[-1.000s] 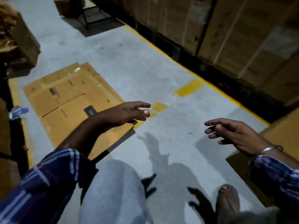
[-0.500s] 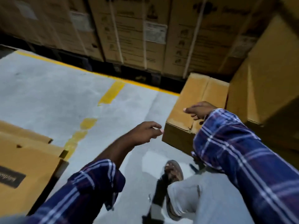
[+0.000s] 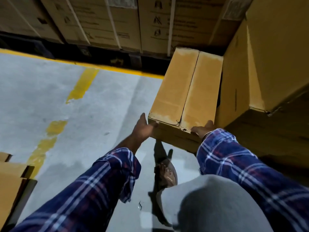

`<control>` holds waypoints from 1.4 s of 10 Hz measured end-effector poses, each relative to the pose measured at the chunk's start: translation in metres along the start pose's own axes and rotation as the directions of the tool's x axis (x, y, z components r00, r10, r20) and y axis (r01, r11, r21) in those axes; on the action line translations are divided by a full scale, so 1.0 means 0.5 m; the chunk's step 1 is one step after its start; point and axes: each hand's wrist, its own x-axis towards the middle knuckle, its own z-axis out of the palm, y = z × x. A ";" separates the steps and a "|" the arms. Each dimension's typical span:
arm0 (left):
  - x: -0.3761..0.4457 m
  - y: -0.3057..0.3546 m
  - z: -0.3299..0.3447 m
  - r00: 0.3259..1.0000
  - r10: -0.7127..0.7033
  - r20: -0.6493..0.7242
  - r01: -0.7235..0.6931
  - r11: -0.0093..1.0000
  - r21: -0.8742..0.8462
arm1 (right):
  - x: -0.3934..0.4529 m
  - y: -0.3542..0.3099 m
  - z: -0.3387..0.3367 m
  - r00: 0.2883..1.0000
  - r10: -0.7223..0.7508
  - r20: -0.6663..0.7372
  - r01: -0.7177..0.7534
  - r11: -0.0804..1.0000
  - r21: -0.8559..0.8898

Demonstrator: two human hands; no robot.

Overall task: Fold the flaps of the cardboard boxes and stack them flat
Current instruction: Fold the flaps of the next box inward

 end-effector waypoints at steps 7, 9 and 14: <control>-0.120 -0.185 -0.206 0.952 -0.121 -0.281 0.009 0.930 -0.368 | -0.032 -0.020 0.207 0.964 -0.204 0.171 0.208 0.978 -0.005; -0.273 -0.321 -0.287 0.852 -0.262 -0.452 0.043 0.897 -0.439 | -0.047 -0.104 0.328 0.816 -0.248 0.523 0.452 0.837 -0.309; -0.418 -0.427 -0.419 0.772 -0.565 -0.289 0.377 0.774 -0.508 | -0.337 -0.237 0.357 0.692 -0.293 0.660 0.719 0.365 -0.592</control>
